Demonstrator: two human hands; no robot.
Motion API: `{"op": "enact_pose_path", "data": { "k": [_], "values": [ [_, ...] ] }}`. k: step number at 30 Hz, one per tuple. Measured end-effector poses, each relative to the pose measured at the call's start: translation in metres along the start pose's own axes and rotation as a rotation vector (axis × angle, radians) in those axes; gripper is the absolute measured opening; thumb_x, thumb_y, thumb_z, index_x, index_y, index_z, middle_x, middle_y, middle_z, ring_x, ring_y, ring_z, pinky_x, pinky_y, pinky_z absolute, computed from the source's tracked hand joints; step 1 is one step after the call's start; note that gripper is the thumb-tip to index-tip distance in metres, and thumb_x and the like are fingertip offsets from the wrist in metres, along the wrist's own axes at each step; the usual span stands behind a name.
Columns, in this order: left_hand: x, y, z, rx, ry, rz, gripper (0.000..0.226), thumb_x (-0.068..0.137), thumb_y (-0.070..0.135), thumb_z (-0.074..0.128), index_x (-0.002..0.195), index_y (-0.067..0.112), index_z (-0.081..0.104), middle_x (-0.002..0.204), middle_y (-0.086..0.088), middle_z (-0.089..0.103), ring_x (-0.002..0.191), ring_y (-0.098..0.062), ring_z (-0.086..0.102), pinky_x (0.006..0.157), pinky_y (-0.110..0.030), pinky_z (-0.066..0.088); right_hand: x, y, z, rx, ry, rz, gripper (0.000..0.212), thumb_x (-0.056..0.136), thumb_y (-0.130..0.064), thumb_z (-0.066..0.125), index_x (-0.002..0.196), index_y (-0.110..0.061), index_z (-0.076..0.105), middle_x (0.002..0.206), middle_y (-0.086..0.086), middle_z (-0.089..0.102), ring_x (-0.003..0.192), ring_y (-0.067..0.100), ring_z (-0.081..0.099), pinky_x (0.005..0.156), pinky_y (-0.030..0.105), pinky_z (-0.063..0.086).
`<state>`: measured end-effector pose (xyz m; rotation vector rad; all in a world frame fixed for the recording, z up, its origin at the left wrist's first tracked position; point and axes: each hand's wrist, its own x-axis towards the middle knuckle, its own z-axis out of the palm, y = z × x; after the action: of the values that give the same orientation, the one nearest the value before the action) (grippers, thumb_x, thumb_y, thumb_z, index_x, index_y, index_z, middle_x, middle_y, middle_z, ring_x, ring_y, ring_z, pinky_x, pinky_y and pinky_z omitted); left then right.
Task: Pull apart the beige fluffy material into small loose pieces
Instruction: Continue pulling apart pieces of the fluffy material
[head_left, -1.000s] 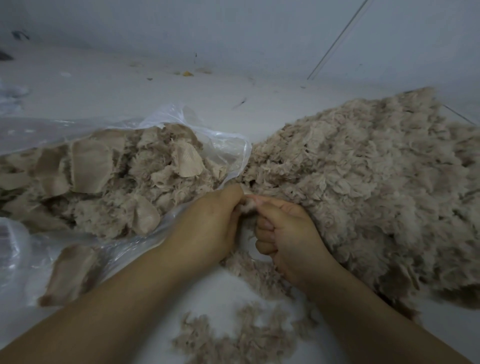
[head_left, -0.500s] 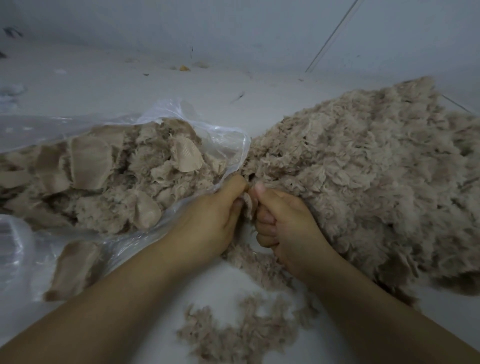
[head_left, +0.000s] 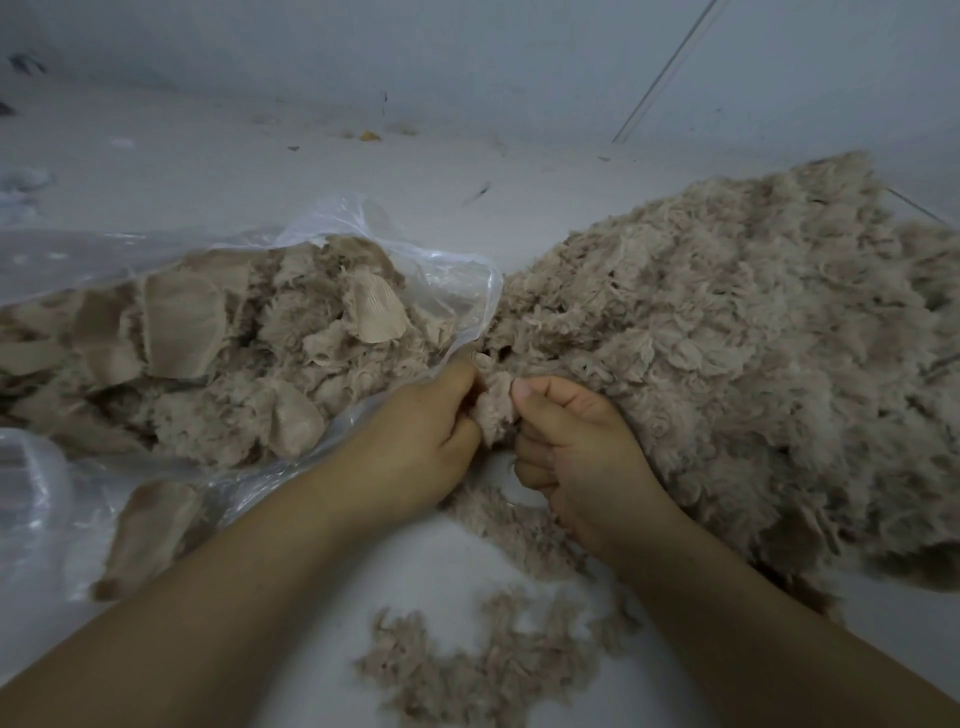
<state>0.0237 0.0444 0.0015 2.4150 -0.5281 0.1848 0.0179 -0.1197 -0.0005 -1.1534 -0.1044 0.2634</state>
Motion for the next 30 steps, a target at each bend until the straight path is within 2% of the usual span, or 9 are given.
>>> {"op": "enact_pose_path", "data": {
  "k": [4,7,11,16,19,24,26,28,30],
  "values": [
    [-0.003,0.001,-0.001,0.211,-0.036,0.057,0.007,0.091,0.032,0.040,0.095,0.032,0.035,0.080,0.008,0.057,0.074,-0.014,0.055,0.066,-0.035,0.043,0.001,-0.002,0.000,0.071,-0.030,-0.001,0.028,0.091,-0.018,0.054,0.066,-0.015,0.064,0.048,-0.005,0.026,0.037,0.003,0.019,0.036,0.014,0.019],
    [-0.004,0.007,-0.001,0.141,-0.052,0.087,0.006,0.093,0.021,0.048,0.096,0.026,0.046,0.086,0.011,0.056,0.081,-0.009,0.053,0.068,-0.030,0.038,-0.002,-0.004,0.000,0.082,-0.081,-0.006,0.028,0.083,-0.028,0.056,0.058,-0.021,0.065,0.047,-0.006,0.030,0.036,0.002,0.020,0.036,0.014,0.017],
    [-0.002,0.009,-0.004,0.166,-0.085,0.033,0.031,0.093,0.021,0.047,0.123,0.028,0.050,0.115,0.009,0.062,0.102,-0.010,0.057,0.084,-0.032,0.045,-0.003,-0.006,-0.001,0.072,-0.056,-0.006,0.036,0.085,-0.037,0.064,0.054,-0.021,0.052,0.047,-0.005,0.029,0.037,0.006,0.020,0.037,0.015,0.020],
    [-0.002,0.007,-0.003,0.110,-0.091,0.084,0.033,0.093,0.019,0.055,0.125,0.022,0.054,0.119,0.005,0.061,0.110,-0.012,0.056,0.091,-0.033,0.045,-0.002,-0.004,-0.001,0.020,-0.046,-0.024,0.043,0.084,-0.044,0.059,0.054,-0.015,0.049,0.046,0.000,0.036,0.039,0.011,0.031,0.040,0.017,0.029],
    [0.002,0.002,0.000,0.124,-0.073,0.148,0.030,0.097,0.014,0.052,0.124,0.016,0.062,0.132,0.002,0.059,0.120,-0.011,0.051,0.102,-0.016,0.035,-0.004,-0.003,-0.001,-0.008,-0.036,-0.035,0.042,0.083,-0.041,0.060,0.053,-0.013,0.051,0.050,0.007,0.041,0.044,0.018,0.041,0.045,0.022,0.036],
    [0.004,-0.002,0.002,0.122,-0.060,0.191,0.031,0.096,0.010,0.052,0.122,0.018,0.067,0.137,0.006,0.056,0.119,-0.005,0.048,0.096,0.001,0.026,-0.004,-0.003,0.001,-0.017,0.010,-0.046,0.044,0.083,-0.034,0.061,0.050,-0.015,0.041,0.054,0.008,0.026,0.051,0.022,0.018,0.053,0.037,0.016],
    [0.005,-0.004,0.003,0.104,-0.068,0.196,0.032,0.094,0.012,0.049,0.119,0.017,0.069,0.134,0.006,0.059,0.116,-0.005,0.050,0.094,0.003,0.028,-0.006,-0.005,0.003,0.024,0.013,-0.046,0.045,0.085,-0.030,0.062,0.049,-0.017,0.038,0.049,0.005,0.026,0.051,0.024,0.013,0.054,0.036,0.015],
    [0.007,-0.005,0.002,0.049,-0.083,0.146,0.032,0.095,0.010,0.048,0.118,0.018,0.069,0.132,0.006,0.060,0.115,-0.006,0.056,0.097,-0.008,0.037,-0.008,-0.006,0.003,0.086,-0.002,-0.048,0.049,0.090,-0.022,0.060,0.044,-0.018,0.044,0.043,-0.002,0.037,0.040,0.013,0.029,0.047,0.022,0.029],
    [0.009,-0.008,0.003,0.032,-0.066,0.097,0.033,0.096,0.007,0.049,0.122,0.018,0.066,0.131,0.005,0.061,0.117,-0.008,0.056,0.099,-0.011,0.037,-0.008,-0.007,0.002,0.146,-0.003,-0.047,0.052,0.093,-0.016,0.054,0.042,-0.021,0.052,0.041,-0.005,0.047,0.037,0.007,0.047,0.045,0.019,0.042]
  ]
}}
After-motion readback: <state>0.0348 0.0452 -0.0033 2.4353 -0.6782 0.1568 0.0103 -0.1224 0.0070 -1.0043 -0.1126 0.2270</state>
